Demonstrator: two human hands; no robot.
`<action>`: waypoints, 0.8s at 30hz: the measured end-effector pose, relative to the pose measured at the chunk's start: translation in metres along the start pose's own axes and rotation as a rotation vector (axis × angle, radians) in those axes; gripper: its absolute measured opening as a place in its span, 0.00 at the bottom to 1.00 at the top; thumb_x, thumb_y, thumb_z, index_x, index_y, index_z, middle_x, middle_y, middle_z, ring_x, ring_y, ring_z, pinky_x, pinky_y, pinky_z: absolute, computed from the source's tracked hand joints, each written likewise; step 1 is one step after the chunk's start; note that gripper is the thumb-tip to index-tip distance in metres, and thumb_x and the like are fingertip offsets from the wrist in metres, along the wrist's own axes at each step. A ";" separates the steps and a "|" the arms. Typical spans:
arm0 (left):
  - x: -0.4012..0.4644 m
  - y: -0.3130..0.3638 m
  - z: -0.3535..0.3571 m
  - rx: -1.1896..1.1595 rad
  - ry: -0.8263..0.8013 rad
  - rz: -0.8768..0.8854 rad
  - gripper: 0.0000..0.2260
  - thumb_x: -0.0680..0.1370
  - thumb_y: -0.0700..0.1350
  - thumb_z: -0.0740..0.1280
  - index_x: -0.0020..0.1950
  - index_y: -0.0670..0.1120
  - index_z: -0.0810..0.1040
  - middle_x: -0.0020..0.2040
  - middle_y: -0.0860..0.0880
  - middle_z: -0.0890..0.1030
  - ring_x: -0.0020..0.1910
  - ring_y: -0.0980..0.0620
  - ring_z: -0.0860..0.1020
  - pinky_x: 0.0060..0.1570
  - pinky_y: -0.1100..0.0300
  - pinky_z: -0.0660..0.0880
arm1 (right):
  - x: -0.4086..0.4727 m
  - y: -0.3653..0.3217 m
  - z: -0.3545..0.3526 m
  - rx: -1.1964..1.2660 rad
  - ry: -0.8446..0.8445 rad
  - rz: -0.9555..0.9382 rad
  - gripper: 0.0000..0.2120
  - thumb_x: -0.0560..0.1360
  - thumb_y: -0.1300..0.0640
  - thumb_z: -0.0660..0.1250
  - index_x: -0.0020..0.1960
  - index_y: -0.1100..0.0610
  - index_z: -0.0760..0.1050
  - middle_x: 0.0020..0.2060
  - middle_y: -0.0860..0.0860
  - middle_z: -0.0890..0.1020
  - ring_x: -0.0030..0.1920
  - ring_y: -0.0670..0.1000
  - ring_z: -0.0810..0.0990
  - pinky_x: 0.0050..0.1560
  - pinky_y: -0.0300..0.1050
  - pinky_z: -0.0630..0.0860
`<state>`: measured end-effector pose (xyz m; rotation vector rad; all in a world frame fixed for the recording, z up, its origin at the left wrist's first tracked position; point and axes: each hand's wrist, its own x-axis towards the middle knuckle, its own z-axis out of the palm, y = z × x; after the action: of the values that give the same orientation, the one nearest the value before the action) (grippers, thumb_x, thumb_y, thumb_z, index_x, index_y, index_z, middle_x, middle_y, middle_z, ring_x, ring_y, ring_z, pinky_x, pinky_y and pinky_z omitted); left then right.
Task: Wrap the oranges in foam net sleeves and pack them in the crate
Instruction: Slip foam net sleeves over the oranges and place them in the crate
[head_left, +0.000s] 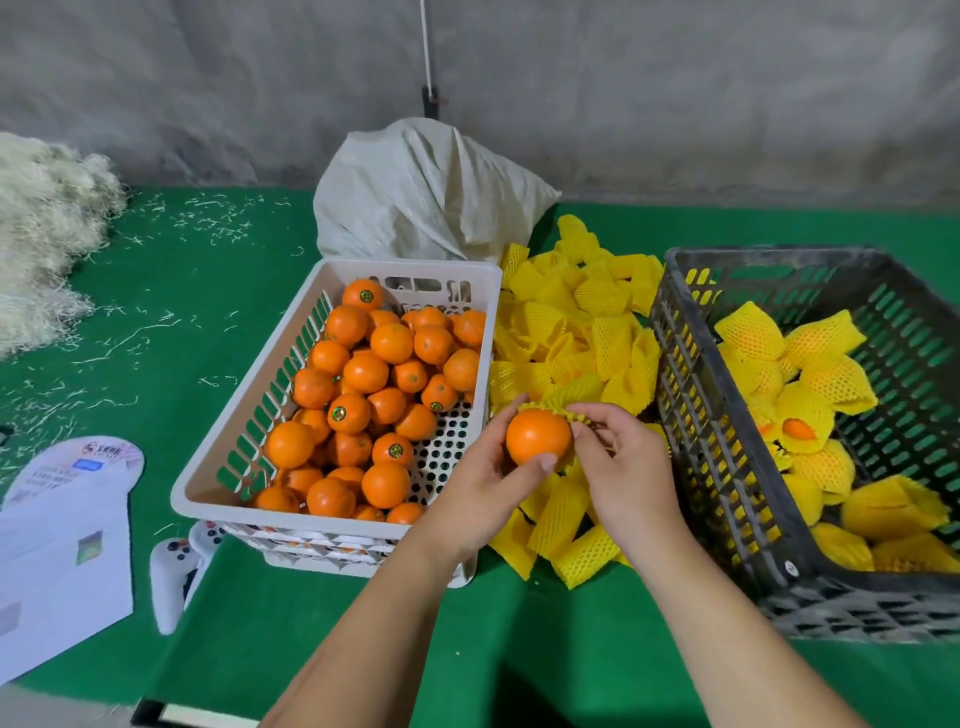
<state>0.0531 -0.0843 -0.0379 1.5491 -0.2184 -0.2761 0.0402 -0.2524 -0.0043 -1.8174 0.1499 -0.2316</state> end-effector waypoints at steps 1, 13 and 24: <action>0.001 -0.001 0.003 0.014 0.003 0.009 0.36 0.76 0.60 0.77 0.80 0.61 0.66 0.70 0.61 0.77 0.68 0.56 0.79 0.63 0.60 0.78 | 0.002 0.000 -0.003 -0.025 0.008 -0.016 0.09 0.81 0.61 0.67 0.57 0.52 0.82 0.48 0.51 0.85 0.47 0.50 0.83 0.49 0.52 0.80; 0.006 -0.011 -0.008 -0.161 0.121 -0.024 0.28 0.81 0.52 0.73 0.79 0.59 0.67 0.73 0.46 0.77 0.72 0.42 0.76 0.71 0.42 0.74 | -0.013 0.020 0.011 -0.041 -0.183 -0.209 0.25 0.76 0.57 0.73 0.69 0.41 0.72 0.60 0.30 0.71 0.62 0.42 0.76 0.58 0.39 0.77; 0.001 -0.002 0.001 -0.038 0.095 0.029 0.27 0.77 0.48 0.77 0.74 0.55 0.72 0.66 0.48 0.81 0.61 0.42 0.83 0.62 0.44 0.81 | 0.003 0.023 -0.008 -0.028 0.008 -0.214 0.11 0.79 0.65 0.68 0.57 0.52 0.83 0.51 0.42 0.81 0.53 0.46 0.82 0.55 0.52 0.81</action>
<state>0.0537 -0.0858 -0.0403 1.5161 -0.1595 -0.1825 0.0419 -0.2669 -0.0241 -1.8611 -0.0362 -0.3891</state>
